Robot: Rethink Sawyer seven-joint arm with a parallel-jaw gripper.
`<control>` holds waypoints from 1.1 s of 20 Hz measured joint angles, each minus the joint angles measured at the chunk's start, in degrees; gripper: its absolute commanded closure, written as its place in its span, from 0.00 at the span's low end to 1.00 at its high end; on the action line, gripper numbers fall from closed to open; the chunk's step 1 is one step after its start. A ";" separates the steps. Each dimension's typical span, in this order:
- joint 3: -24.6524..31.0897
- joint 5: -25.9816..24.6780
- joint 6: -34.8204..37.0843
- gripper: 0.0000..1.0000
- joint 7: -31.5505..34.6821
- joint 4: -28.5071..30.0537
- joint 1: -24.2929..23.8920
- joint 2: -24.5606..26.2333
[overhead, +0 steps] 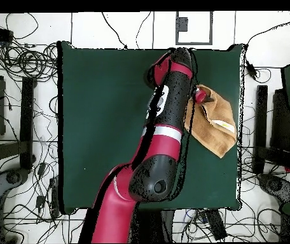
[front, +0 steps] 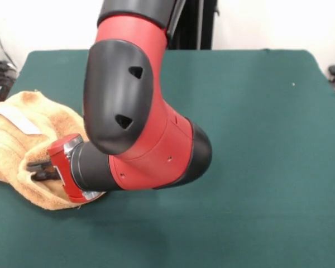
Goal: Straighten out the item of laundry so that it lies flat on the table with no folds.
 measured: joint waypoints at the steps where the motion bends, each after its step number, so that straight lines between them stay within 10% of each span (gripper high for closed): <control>1: 0.14 0.26 0.00 1.00 -0.75 0.00 -0.03 -0.16; 22: 1.14 5.23 1.39 1.00 -12.65 -0.29 -0.33 -5.50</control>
